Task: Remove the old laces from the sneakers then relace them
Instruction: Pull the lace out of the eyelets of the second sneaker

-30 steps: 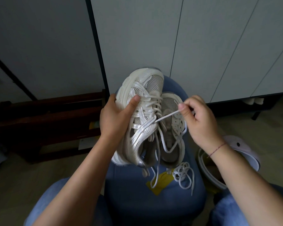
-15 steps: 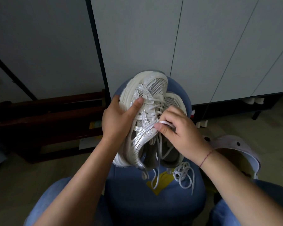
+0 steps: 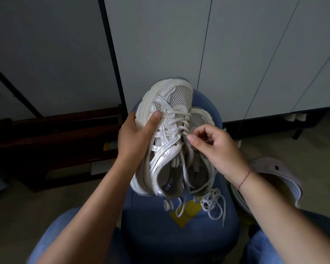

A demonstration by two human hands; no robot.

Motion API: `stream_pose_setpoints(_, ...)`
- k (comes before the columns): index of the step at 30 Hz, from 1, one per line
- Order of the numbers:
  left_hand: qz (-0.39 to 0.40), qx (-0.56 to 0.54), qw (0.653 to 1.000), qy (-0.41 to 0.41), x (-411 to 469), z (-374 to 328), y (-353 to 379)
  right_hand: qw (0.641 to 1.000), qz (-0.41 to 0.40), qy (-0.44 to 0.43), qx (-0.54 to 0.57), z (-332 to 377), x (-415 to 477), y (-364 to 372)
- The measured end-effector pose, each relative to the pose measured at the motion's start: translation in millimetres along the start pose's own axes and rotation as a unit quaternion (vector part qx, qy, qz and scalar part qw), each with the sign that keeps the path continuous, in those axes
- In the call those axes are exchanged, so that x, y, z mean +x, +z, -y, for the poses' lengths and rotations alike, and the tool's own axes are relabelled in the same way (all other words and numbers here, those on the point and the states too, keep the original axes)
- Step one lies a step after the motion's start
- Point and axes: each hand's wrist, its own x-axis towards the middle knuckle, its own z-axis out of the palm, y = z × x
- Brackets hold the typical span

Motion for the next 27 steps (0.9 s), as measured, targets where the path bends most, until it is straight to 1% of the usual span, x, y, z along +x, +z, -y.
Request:
stream_pose_setpoints(3, 0.004, -0.006, 1.0, 0.0, -3, 0, 3, 1.0, -0.021, 0.002, 0.005, 2, 1, 1)
stream_pose_setpoints(6, 0.006, -0.01, 1.0, -0.002, -6, 0, 6, 0.999, -0.034, -0.004, -0.013, 5, 0, 1)
stream_pose_setpoints(9, 0.009, -0.027, 1.0, -0.007, -7, 0, 8, 0.996, -0.048, -0.039, -0.07, 9, -1, 2)
stream_pose_setpoints(12, 0.006, -0.038, 0.999, -0.006, -6, -1, 8, 0.992, -0.034, -0.051, -0.107, 13, 0, -1)
stream_pose_setpoints(17, 0.009, -0.046, 0.999, -0.002, -5, -2, 7, 0.995, -0.036, -0.041, -0.084, 18, 0, -6)
stream_pose_setpoints(19, 0.014, -0.051, 0.999, -0.001, -5, -2, 7, 0.999, -0.024, -0.029, -0.037, 20, 0, -6)
stream_pose_setpoints(20, 0.016, -0.054, 0.998, -0.001, -6, -3, 7, 1.0, -0.017, -0.02, 0.005, 21, 0, -6)
stream_pose_setpoints(21, 0.018, -0.057, 0.998, -0.001, -6, -3, 6, 0.998, -0.009, -0.003, 0.067, 23, 1, -6)
stream_pose_setpoints(22, 0.02, -0.057, 0.998, 0.0, -6, -4, 6, 0.988, 0.0, 0.026, 0.151, 25, 1, -8)
stream_pose_setpoints(23, 0.022, -0.059, 0.998, 0.001, -6, -4, 6, 0.967, 0.008, 0.065, 0.246, 28, 1, -9)
stream_pose_setpoints(25, 0.026, -0.063, 0.998, 0.001, -7, -4, 7, 0.903, 0.02, 0.152, 0.402, 31, 2, -11)
stream_pose_setpoints(26, 0.027, -0.059, 0.998, 0.0, -7, -4, 8, 0.878, 0.026, 0.183, 0.44, 31, 2, -12)
stream_pose_setpoints(27, 0.028, -0.051, 0.998, -0.001, -7, -3, 8, 0.869, 0.033, 0.201, 0.452, 29, 3, -13)
